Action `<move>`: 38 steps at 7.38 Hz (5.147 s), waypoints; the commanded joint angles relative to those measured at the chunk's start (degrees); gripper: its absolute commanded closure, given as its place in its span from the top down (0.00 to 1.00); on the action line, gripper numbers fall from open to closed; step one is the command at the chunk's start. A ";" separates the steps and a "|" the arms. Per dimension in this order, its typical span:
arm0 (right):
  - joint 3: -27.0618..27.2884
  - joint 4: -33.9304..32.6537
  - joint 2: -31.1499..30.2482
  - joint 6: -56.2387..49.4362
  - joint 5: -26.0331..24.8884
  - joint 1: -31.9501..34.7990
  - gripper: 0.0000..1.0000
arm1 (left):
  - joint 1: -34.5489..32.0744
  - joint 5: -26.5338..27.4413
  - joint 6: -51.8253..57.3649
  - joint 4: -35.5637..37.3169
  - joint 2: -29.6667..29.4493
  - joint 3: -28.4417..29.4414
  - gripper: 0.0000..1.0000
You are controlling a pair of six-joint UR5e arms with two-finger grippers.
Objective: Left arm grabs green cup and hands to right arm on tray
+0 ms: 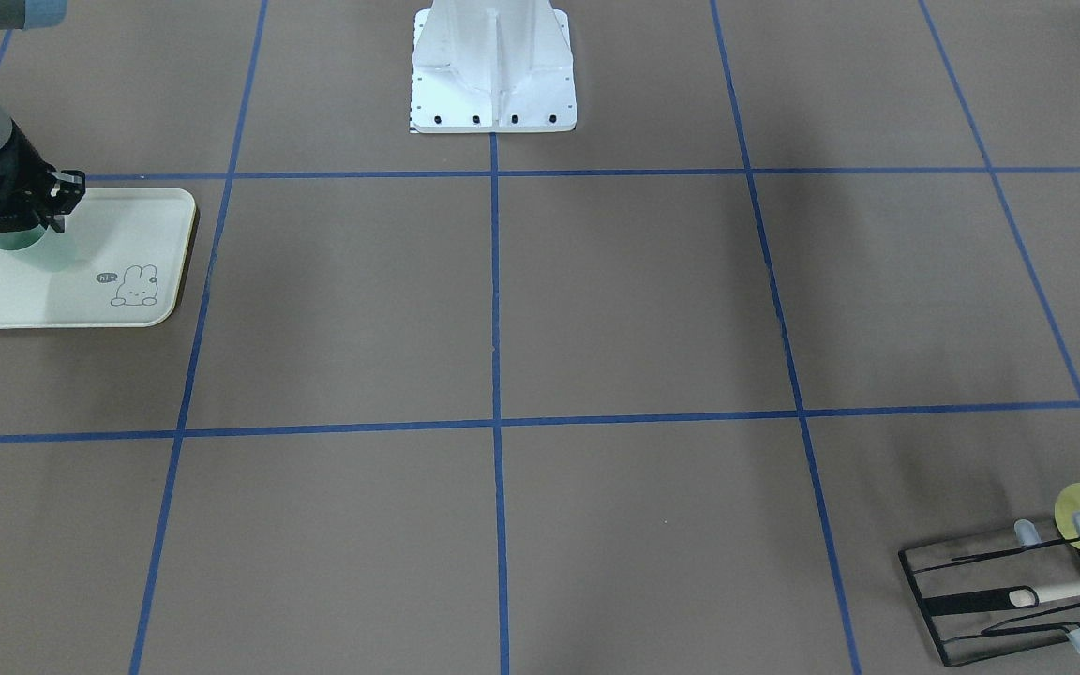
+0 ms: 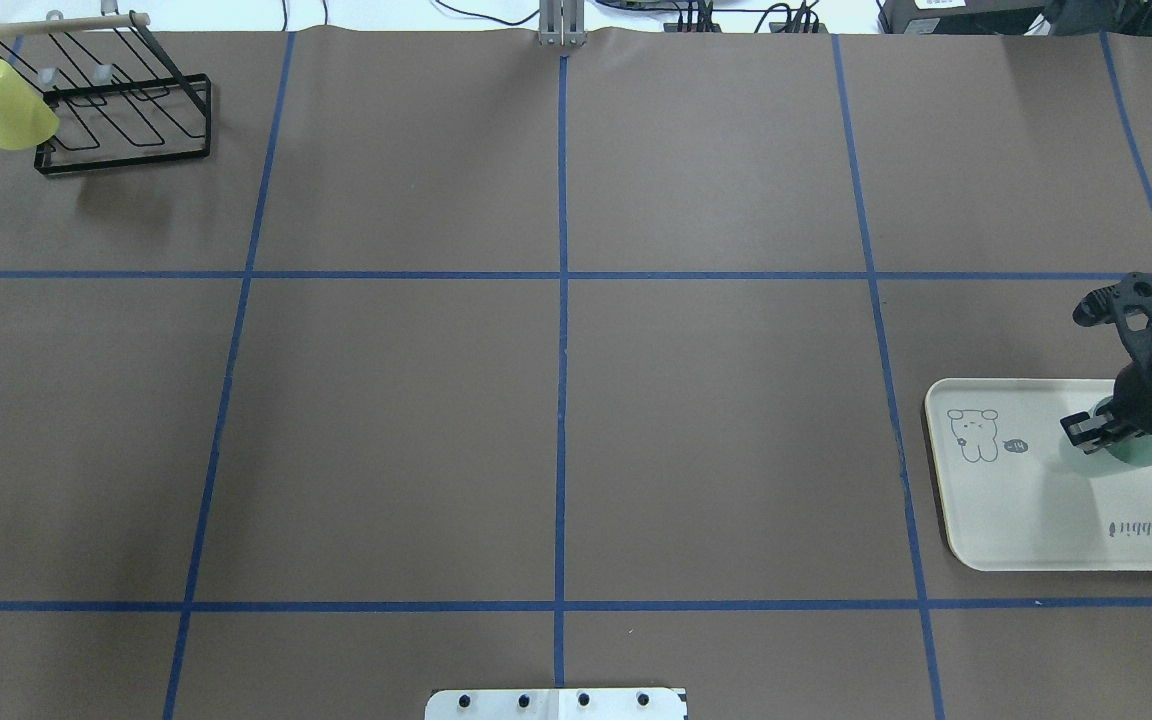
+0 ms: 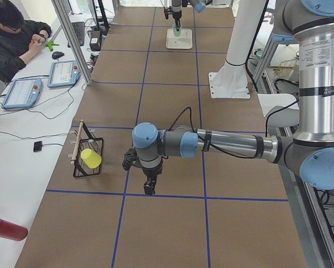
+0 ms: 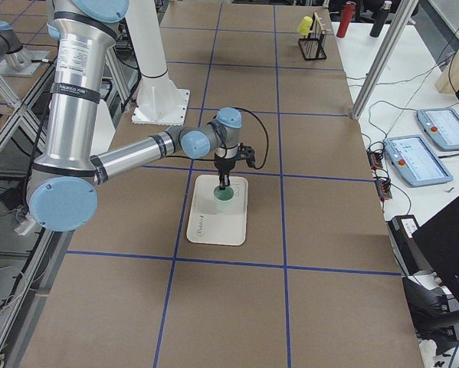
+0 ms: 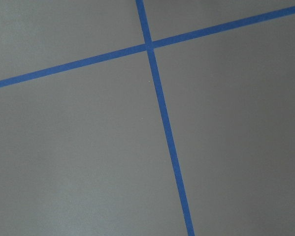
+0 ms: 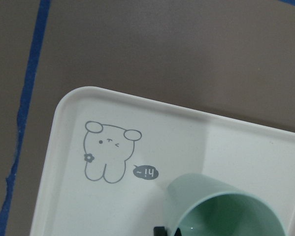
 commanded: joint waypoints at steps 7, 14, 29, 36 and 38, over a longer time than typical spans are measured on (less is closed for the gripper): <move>-2.80 0.88 2.97 1.01 -1.25 -2.47 0.00 | -1.14 -0.60 -1.93 -0.55 0.16 -0.02 1.00; 2.02 0.18 3.86 -0.65 -0.55 3.75 1.00 | -1.14 -0.60 -2.11 -0.55 -0.20 -0.02 1.00; -24.60 -5.62 9.49 -40.48 11.14 41.65 1.00 | -6.67 -6.31 -1.76 -0.55 1.74 0.16 1.00; -24.69 -5.18 9.22 -40.13 11.32 41.56 1.00 | -8.52 -5.87 -1.58 -1.43 1.56 -0.37 1.00; -24.69 -5.18 9.05 -40.13 11.32 41.56 1.00 | -8.52 -5.78 -1.58 -1.43 1.56 -0.37 1.00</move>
